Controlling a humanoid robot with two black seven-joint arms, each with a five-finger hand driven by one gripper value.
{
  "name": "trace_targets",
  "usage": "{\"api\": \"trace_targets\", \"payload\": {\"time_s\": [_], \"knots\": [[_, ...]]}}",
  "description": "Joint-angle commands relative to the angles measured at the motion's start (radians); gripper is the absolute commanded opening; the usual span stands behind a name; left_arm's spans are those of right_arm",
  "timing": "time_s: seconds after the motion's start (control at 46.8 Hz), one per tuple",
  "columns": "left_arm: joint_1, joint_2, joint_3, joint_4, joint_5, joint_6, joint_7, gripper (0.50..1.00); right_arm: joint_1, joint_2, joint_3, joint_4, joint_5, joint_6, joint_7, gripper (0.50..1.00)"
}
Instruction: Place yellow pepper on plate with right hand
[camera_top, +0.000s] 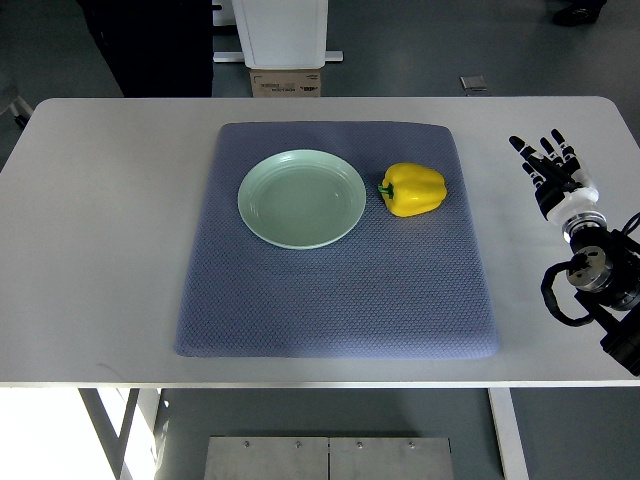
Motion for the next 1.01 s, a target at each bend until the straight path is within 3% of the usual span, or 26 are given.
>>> {"api": "trace_targets", "payload": {"time_s": [0.0,0.984], "knots": [[0.001,0.000,0.000,-0.002,0.000,0.000,0.000,1.000,0.000,0.002,0.000,0.000,0.000,0.000,0.000,1.000],[0.001,0.000,-0.002,0.000,-0.002,0.000,-0.008,1.000,-0.005,0.003,-0.003,-0.002,0.000,-0.001,0.001,1.000]]}}
